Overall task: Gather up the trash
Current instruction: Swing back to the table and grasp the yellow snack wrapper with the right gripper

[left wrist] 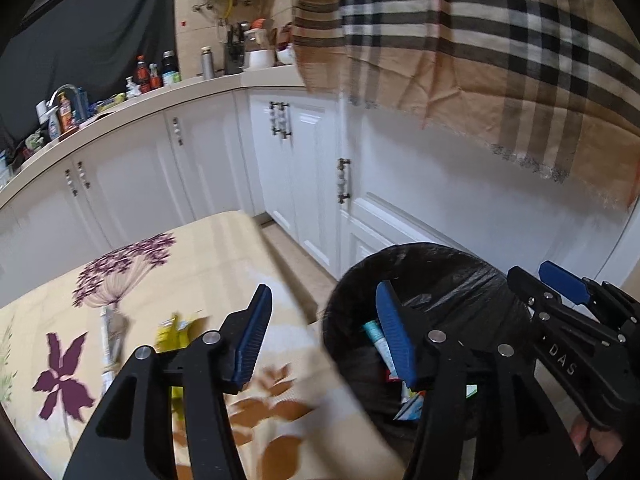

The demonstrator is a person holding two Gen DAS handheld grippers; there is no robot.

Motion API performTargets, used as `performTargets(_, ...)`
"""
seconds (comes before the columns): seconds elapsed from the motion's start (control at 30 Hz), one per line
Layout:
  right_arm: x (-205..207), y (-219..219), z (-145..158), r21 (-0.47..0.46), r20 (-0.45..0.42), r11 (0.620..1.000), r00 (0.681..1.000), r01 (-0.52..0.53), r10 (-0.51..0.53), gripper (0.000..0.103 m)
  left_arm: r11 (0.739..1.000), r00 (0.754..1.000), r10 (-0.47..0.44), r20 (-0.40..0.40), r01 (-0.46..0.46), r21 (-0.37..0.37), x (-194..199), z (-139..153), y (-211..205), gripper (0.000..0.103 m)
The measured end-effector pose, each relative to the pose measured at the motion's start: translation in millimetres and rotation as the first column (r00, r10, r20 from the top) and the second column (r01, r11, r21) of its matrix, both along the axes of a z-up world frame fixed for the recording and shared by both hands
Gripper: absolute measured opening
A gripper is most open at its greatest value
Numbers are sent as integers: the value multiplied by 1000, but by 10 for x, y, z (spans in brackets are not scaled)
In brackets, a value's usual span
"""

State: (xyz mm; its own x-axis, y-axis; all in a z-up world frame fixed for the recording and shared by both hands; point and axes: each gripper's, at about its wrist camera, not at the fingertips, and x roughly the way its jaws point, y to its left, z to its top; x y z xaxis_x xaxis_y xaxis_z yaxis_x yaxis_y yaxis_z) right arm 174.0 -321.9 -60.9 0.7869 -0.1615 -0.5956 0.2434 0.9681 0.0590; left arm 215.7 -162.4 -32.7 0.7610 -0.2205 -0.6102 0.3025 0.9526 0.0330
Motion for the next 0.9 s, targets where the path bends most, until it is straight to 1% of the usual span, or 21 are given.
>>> performTargets(0.2,24,379,79,9,6,997,997,-83,83,41,997,997,77,11,-77,3,-130,62,441,56)
performTargets(0.4,65,851,136,5,8,984,984,-175,175,42,983,983,183,18,-183,13,-248,71,994,58)
performTargets(0.63,146,1411,177,-15,-3,961,961,-277,277,42,949,949,314,14,-314,21,-332,34,1662,58)
performTargets(0.7,170,1555,164,-11,-11,953,953,-301,301,44,938,939,345,12,-345,19,-353,28,1838,58)
performTargets(0.73,177,1625,150,-8,-17,950,950,-311,311,47,932,932,362,11,-362,17,-363,23,1928,58)
performTargets(0.9,274,1934,70,-13,-54,935,934,-356,354,47,905,905,425,3,-425,17,-411,-15,2296,59)
